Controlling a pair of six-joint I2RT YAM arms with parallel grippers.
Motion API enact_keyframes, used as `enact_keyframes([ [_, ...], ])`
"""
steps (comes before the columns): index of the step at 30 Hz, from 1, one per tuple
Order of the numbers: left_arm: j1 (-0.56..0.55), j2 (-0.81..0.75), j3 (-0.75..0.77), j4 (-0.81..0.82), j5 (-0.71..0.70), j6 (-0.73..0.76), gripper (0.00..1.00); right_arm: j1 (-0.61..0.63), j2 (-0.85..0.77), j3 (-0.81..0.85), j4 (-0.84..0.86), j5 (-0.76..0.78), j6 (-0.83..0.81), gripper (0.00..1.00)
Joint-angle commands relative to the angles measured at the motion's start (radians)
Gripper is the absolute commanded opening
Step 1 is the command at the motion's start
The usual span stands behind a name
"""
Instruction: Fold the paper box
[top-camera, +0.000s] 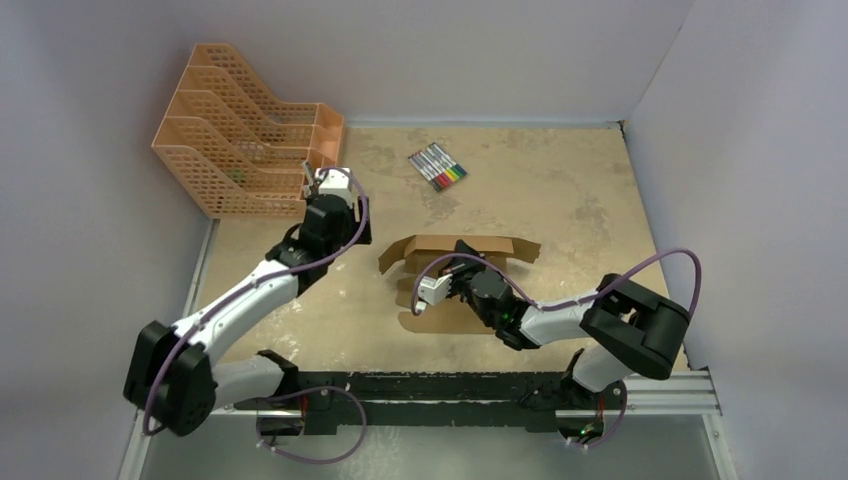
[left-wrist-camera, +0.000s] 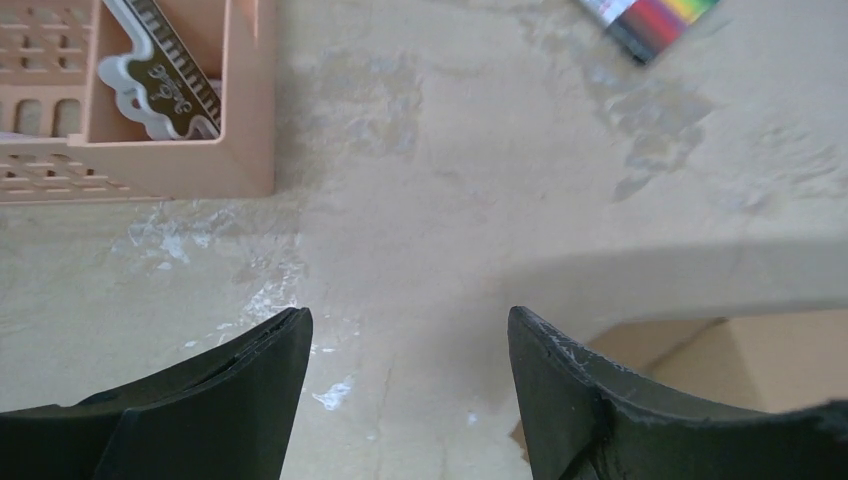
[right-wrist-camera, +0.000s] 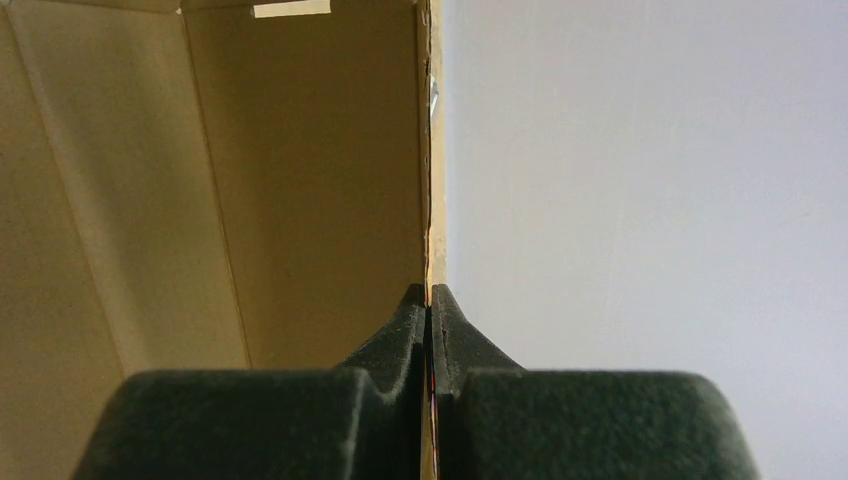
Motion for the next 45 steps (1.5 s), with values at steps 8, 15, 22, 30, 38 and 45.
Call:
enact_keyframes([
  [8, 0.113, 0.303, 0.156, -0.057, 0.373, 0.278, 0.71, 0.006, -0.055, 0.001, -0.025, -0.025, 0.0, 0.0],
  [15, 0.112, 0.422, 0.168, -0.059, 0.582, 0.291, 0.68, 0.006, -0.039, 0.007, -0.023, -0.024, 0.0, 0.0],
  [22, 0.08, 0.4, 0.152, -0.048, 0.66, 0.275, 0.66, 0.006, -0.013, 0.019, -0.008, -0.021, 0.007, 0.0],
  [30, 0.0, 0.365, 0.129, -0.012, 0.674, 0.268, 0.66, 0.006, 0.005, 0.033, 0.006, -0.016, 0.007, 0.0],
  [38, -0.04, 0.336, 0.107, -0.004, 0.621, 0.275, 0.67, 0.006, 0.009, 0.034, 0.0, -0.019, 0.006, 0.0],
  [45, -0.101, 0.241, -0.03, 0.172, 0.56, 0.269, 0.7, 0.006, 0.019, 0.044, 0.001, -0.026, 0.024, 0.0],
])
